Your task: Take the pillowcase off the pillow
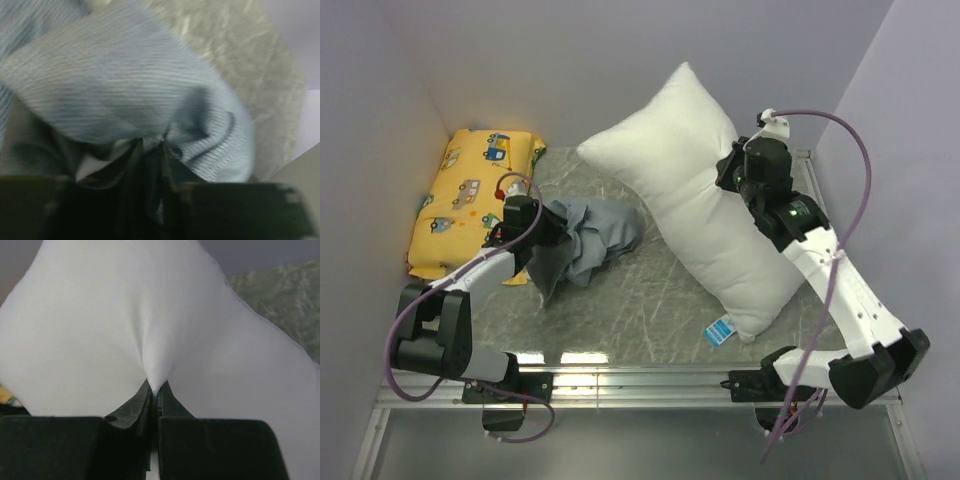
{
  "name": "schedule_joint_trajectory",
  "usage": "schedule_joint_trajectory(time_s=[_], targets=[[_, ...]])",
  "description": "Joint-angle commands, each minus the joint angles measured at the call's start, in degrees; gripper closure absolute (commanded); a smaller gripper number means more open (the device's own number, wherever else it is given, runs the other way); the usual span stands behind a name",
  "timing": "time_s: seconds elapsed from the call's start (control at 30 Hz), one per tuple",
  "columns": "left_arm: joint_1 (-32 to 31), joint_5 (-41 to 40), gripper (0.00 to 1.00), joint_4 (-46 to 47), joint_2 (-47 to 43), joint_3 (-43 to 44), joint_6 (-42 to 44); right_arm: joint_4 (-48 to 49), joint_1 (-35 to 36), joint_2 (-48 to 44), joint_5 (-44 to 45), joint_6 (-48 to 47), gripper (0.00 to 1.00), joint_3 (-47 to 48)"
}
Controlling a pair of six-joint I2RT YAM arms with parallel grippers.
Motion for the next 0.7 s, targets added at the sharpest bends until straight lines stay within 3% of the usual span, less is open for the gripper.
schedule_joint_trajectory(time_s=[0.0, 0.2, 0.33, 0.37, 0.47, 0.5, 0.6, 0.63, 0.67], targets=[[-2.07, -2.89, 0.72, 4.68, -0.60, -3.61, 0.91, 13.74, -1.96, 1.27, 10.65, 2.06, 1.00, -3.74], [-4.19, -4.90, 0.58, 3.02, -3.76, -4.42, 2.48, 16.12, -4.87, 8.40, 6.34, 5.93, 1.00, -8.41], [-4.28, -5.44, 0.37, -1.11, -7.35, -1.53, 4.68, 15.86, -4.87, 10.51, 3.35, 6.55, 1.00, -9.91], [-4.28, -5.53, 0.33, -2.07, -8.32, 0.05, 5.12, 15.50, -4.87, 10.34, 3.17, 6.56, 0.95, -10.08], [-4.37, -5.88, 0.22, -6.20, -13.07, 3.47, 6.97, 14.53, -4.86, 8.41, 2.12, 5.85, 0.67, -11.31], [-4.37, -5.80, 0.20, -7.00, -14.21, 4.27, 7.93, 14.10, -4.87, 6.93, 1.94, 5.33, 0.54, -11.66], [-4.37, -3.52, 0.12, -11.65, -18.87, 7.18, 8.99, 12.78, -4.95, 3.50, 0.72, 4.28, 0.31, -11.67], [-4.37, -3.08, 0.11, -12.53, -20.97, 7.79, 9.34, 11.38, -4.87, 2.88, 0.27, 3.84, 0.12, -11.32], [-4.37, -1.51, 0.09, -13.50, -21.86, 9.10, 9.70, 10.24, -4.78, 2.26, 0.10, 3.48, 0.09, -10.79]])
